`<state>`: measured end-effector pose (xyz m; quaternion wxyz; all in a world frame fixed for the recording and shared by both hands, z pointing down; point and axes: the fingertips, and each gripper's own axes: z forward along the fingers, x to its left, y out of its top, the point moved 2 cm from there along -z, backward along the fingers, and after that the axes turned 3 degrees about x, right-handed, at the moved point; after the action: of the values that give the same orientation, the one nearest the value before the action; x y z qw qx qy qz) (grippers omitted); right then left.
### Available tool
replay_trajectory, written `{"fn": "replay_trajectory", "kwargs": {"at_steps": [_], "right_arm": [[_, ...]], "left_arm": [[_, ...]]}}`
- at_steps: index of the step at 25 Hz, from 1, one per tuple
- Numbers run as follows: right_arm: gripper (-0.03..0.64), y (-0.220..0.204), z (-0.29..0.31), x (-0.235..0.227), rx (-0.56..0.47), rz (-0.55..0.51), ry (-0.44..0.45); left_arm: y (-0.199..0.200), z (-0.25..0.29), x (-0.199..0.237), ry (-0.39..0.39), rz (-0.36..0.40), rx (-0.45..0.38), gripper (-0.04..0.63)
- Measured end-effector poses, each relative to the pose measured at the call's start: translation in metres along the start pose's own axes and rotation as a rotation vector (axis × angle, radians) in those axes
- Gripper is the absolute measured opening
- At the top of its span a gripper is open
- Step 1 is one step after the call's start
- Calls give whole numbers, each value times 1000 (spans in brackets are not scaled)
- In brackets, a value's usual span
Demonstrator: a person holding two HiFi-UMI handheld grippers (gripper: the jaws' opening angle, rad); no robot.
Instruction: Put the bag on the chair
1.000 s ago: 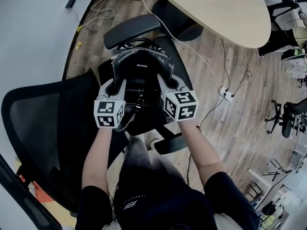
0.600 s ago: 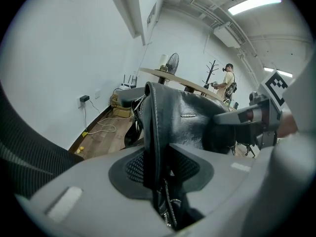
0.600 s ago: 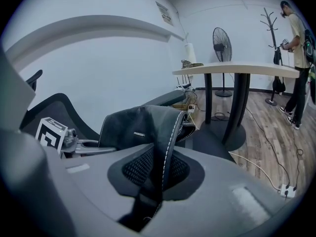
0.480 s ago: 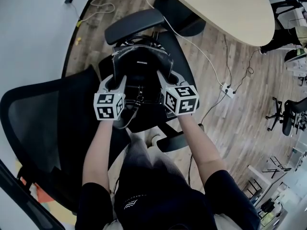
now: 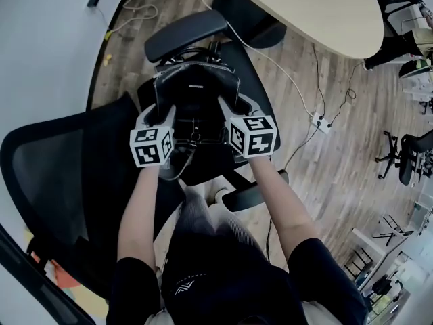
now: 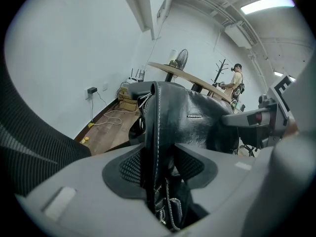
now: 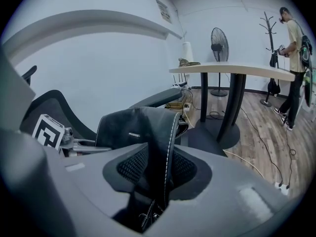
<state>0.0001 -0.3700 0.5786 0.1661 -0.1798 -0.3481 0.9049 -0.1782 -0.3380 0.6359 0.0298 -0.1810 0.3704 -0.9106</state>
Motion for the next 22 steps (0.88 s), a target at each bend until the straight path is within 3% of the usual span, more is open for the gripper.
{"fn": "replay_trajectory", "kwargs": {"at_steps": [6, 11, 19, 22], "right_arm": [[131, 2, -13, -9, -17, 6, -31], [130, 2, -28, -9, -42, 1, -30], [130, 4, -67, -4, -84, 8, 12], [95, 3, -80, -4, -94, -2, 16]], "left_arm": [[-1, -7, 4, 76, 36, 5, 253], [3, -24, 6, 128, 40, -21, 258], [18, -62, -22, 131, 28, -103, 225], [23, -75, -39, 113, 17, -123, 188]]}}
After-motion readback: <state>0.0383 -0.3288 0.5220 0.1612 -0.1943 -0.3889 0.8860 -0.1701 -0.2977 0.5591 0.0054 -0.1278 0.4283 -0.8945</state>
